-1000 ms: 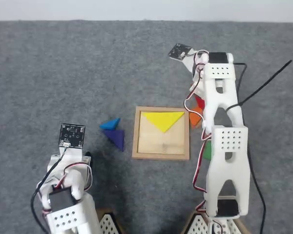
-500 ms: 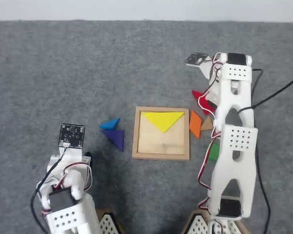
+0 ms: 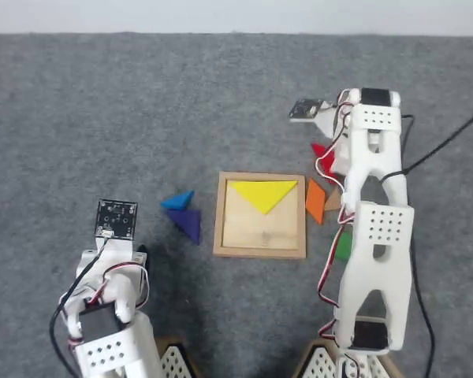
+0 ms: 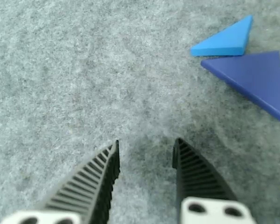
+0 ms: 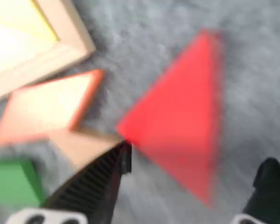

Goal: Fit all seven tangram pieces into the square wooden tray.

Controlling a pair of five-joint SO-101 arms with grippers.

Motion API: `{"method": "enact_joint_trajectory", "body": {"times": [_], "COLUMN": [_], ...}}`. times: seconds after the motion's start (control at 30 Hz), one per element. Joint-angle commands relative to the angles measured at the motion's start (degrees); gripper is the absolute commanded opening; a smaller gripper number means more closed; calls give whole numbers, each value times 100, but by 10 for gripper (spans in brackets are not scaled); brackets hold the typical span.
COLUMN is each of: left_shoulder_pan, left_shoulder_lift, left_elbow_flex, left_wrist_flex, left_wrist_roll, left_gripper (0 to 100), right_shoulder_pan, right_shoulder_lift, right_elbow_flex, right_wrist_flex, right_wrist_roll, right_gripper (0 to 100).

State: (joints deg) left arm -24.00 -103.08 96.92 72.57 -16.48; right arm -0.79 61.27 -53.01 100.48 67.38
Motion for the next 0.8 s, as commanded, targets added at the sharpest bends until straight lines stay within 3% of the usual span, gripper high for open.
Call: {"method": "enact_joint_trajectory", "body": {"times": [0.0, 0.77], "left_shoulder_pan": [0, 0], "left_shoulder_lift": [-105, -105], "left_elbow_flex": [-40, -40], "left_wrist_flex": [26, 26], "left_wrist_roll": [-88, -88], "left_gripper": [190, 190], "right_shoulder_pan": [-145, -629], "right_shoulder_lift": [-497, -822], "right_elbow_flex": [615, 870], "right_wrist_flex": [233, -1007], "right_wrist_roll": [79, -404], "right_gripper": [415, 412]}}
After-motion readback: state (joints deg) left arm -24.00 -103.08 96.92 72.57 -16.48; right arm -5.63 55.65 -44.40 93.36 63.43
